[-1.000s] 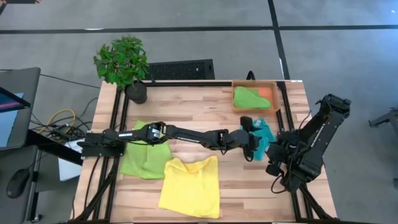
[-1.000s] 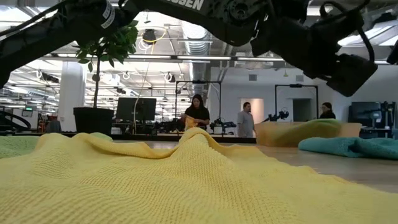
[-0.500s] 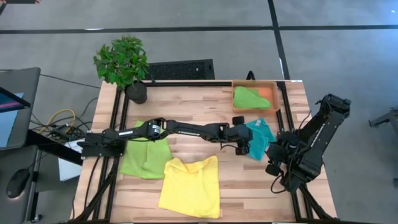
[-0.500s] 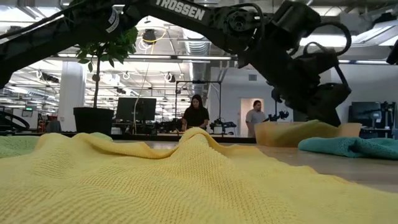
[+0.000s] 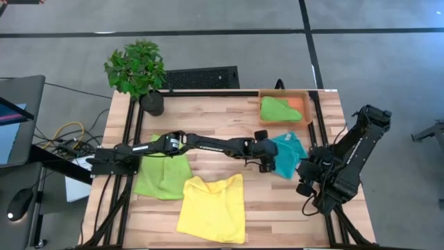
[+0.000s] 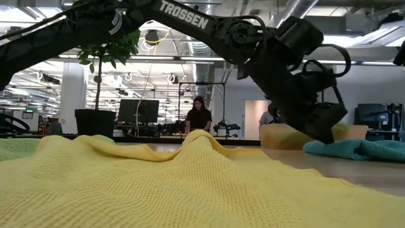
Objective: Fold microfiber towels
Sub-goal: Fold the blue microfiber towel
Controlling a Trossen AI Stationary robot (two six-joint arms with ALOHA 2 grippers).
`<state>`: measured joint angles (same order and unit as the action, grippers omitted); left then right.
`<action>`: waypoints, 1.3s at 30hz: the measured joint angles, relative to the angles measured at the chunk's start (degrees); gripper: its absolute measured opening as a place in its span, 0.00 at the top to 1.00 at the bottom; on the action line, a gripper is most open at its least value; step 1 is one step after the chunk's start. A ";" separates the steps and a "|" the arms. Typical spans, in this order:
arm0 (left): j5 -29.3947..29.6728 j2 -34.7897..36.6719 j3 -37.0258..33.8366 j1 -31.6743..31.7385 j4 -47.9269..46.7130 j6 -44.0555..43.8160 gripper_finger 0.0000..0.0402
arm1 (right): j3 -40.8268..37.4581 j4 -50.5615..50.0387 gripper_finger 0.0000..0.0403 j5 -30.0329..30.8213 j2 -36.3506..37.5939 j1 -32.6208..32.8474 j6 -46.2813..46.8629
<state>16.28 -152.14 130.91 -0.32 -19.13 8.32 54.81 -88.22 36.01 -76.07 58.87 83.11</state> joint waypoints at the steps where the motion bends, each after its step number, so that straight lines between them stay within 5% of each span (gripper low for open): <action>1: 0.86 0.00 0.00 0.00 -0.76 -0.01 0.53 | 0.00 0.02 0.44 -0.02 0.00 0.00 0.00; 28: 5.41 2.78 3.96 -1.30 -38.10 -2.39 0.53 | 0.04 0.65 0.44 -0.13 0.02 -0.02 -1.11; 39: 4.80 11.27 3.97 -4.31 -38.75 -4.18 0.53 | -1.67 13.83 0.44 0.33 0.02 -1.96 -29.71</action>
<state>21.08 -140.87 134.88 -4.63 -57.88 4.14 53.14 -74.39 36.34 -76.05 56.92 53.40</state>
